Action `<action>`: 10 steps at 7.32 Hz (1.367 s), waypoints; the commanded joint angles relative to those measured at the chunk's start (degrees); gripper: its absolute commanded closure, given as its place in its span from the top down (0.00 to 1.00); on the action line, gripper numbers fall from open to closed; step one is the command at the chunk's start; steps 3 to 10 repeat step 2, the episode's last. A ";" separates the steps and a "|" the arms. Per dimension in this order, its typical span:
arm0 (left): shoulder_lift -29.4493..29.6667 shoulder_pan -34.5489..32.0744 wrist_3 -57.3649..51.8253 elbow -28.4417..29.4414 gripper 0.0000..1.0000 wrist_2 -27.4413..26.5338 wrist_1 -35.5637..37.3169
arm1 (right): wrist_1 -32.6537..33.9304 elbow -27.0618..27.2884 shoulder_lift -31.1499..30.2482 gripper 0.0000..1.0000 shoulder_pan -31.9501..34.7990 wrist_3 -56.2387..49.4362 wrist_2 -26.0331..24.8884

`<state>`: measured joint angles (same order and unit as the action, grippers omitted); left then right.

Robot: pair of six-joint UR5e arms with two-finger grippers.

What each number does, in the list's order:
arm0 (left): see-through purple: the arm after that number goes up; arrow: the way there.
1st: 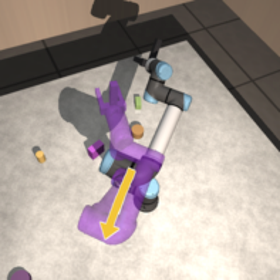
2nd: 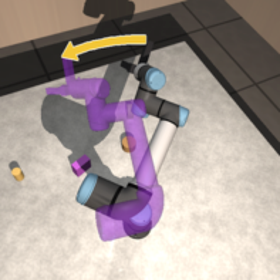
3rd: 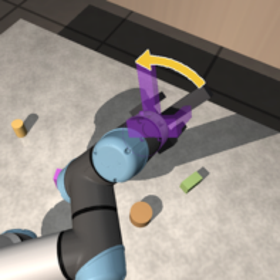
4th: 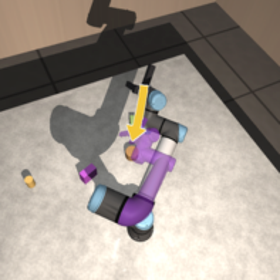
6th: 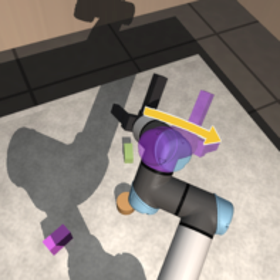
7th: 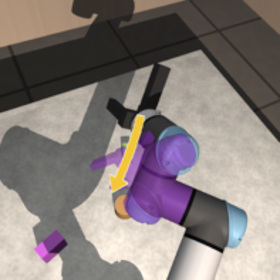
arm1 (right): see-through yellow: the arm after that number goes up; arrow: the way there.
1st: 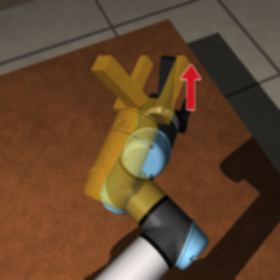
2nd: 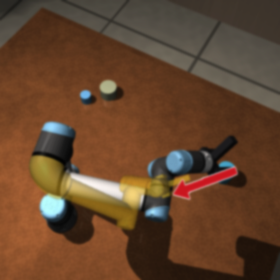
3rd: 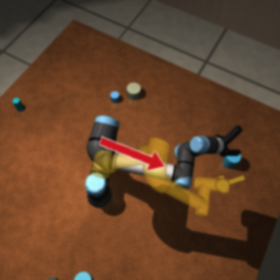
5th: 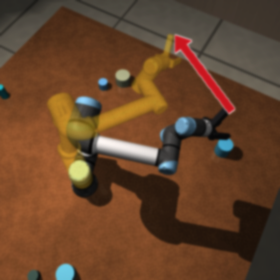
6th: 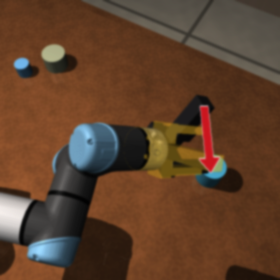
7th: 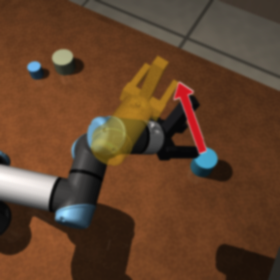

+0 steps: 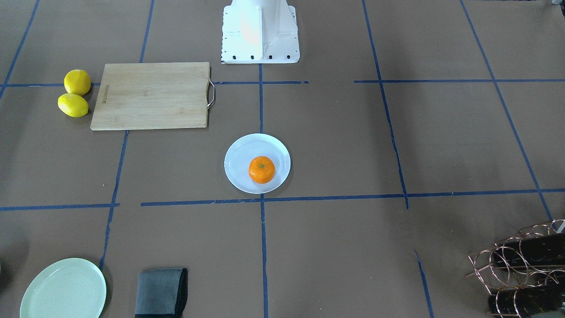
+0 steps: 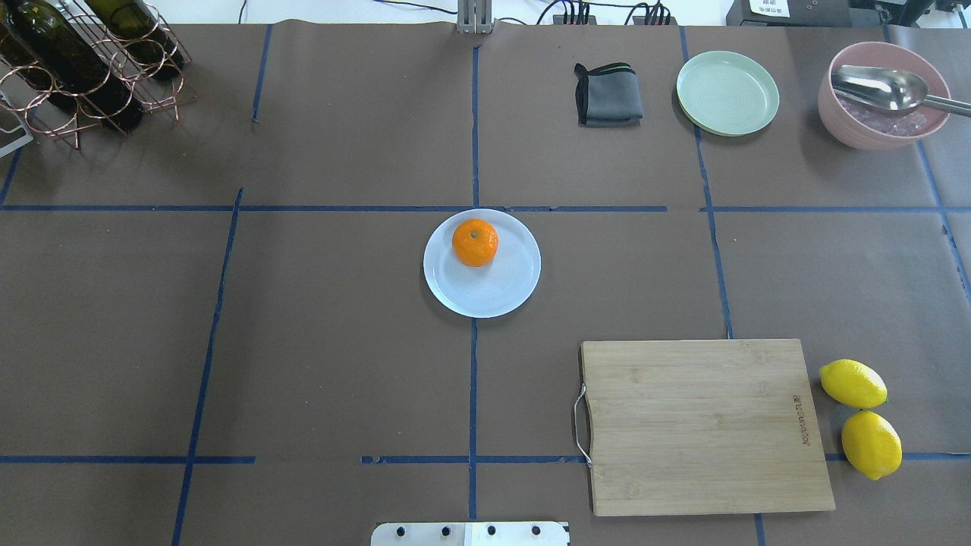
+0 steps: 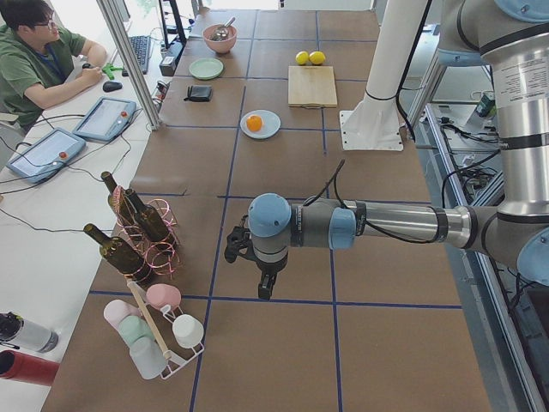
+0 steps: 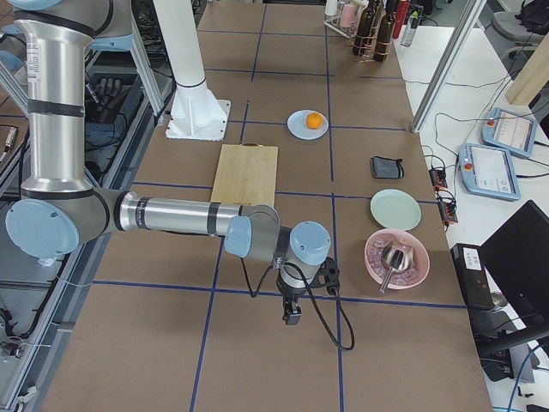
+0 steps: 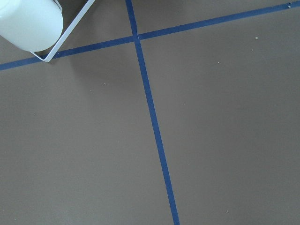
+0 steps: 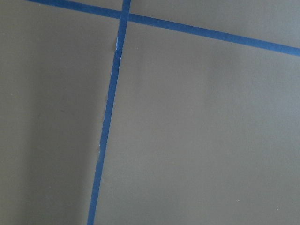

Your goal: Pick orange to plate

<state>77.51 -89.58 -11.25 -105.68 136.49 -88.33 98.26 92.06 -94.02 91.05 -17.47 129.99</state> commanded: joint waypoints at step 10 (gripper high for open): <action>0.35 0.02 0.00 0.13 1.00 0.00 0.00 | 0.00 -0.04 0.15 1.00 0.00 -0.10 0.00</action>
